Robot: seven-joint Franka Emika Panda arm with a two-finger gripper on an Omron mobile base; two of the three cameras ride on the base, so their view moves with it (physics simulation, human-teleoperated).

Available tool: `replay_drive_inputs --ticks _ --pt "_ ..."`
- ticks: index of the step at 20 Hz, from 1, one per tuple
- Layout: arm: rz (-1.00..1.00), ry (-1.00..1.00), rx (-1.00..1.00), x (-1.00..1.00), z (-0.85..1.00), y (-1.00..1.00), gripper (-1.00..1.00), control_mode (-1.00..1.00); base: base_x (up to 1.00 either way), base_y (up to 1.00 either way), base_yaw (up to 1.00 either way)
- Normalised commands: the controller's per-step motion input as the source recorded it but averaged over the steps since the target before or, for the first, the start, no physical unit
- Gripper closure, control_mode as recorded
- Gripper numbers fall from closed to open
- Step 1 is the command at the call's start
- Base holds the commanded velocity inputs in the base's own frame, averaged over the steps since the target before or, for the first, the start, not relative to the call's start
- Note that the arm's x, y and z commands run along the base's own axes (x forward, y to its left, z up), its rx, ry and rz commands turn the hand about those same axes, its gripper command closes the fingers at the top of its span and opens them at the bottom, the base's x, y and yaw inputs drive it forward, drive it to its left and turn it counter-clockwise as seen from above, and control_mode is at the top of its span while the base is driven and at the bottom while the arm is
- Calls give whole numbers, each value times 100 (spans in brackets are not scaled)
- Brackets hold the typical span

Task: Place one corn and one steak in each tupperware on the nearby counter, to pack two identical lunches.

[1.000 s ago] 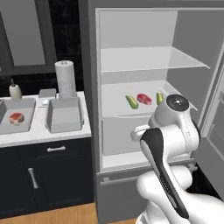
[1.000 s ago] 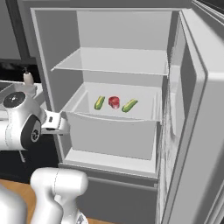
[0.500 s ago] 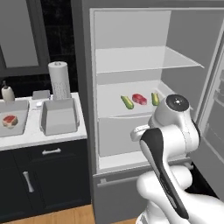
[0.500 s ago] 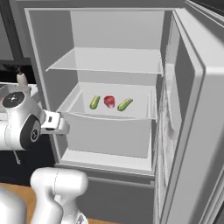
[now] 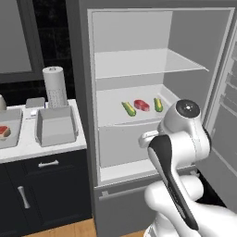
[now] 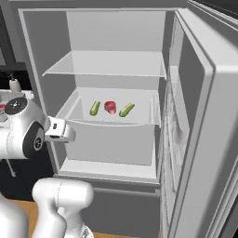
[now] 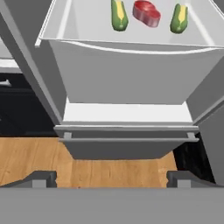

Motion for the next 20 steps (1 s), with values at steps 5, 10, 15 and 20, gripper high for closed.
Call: replay_drive_inputs --ticks 5,10,15,20 --pt "0 -6 7 71 0 -11 -100 -100 0 0 0" --pt "0 -2 10 98 0 0 -100 -100 0 0 0" --pt "0 0 12 100 0 0 -100 -100 0 0 0" --pt "0 0 6 99 -2 0 -100 -100 0 0 0"
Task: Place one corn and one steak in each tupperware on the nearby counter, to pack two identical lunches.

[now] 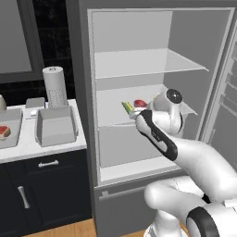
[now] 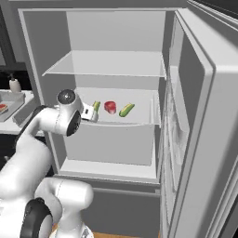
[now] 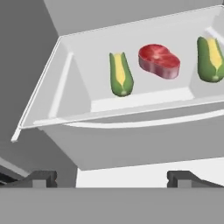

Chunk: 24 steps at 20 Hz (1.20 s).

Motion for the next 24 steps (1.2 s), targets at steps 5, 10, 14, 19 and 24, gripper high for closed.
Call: replay_drive_inputs --ticks 5,10,14,19,24 --pt "0 0 0 80 -8 0 -100 -100 0 0 0" --pt "0 0 0 58 -14 0 -100 -100 0 0 0" --pt "0 0 0 39 -28 0 -100 -100 0 0 0" --pt "0 2 0 45 -27 0 -100 -100 0 0 0" --pt "0 7 0 46 -24 0 -100 -100 0 0 0"
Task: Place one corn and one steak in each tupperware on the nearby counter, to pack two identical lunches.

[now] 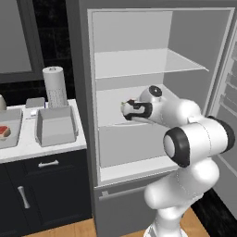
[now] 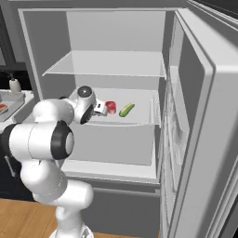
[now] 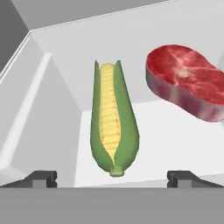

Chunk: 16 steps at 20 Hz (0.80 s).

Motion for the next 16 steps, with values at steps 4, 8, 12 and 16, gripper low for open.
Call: replay_drive_inputs --ticks 4,8,12,16 --pt "0 7 0 45 -23 0 -100 -100 0 0 0" --pt "0 5 0 48 -24 0 -100 -100 0 0 0" --pt "0 4 0 43 -31 0 100 -100 0 0 0" --pt "0 1 0 10 -48 1 100 -100 0 0 0"
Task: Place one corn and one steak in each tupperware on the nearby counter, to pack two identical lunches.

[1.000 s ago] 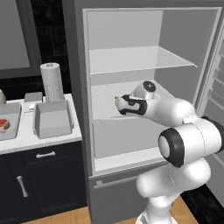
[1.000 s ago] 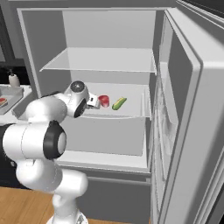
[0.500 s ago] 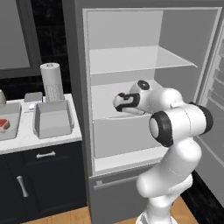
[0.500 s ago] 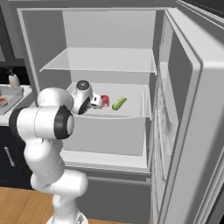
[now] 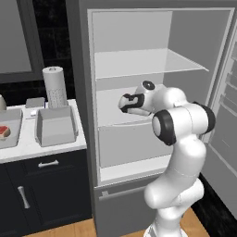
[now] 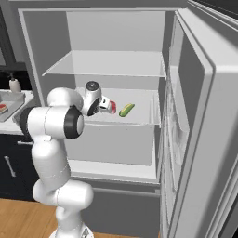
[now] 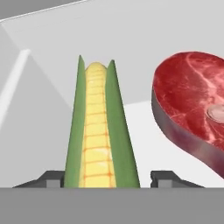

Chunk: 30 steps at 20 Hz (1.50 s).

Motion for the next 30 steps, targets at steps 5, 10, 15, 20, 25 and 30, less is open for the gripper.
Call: replay_drive_inputs --ticks 5,10,15,20,25,30 --pt "0 -1 -2 -28 -62 5 100 -100 0 0 0" --pt "0 -4 0 -100 -23 1 100 -100 0 0 0" --pt "0 0 0 -100 8 -3 100 -100 0 0 0" --pt "0 -2 0 -100 55 -11 100 -100 0 0 0" --pt "0 0 -1 -100 76 -6 100 -100 0 0 0" --pt "0 0 -5 -100 65 0 100 -100 0 0 0"
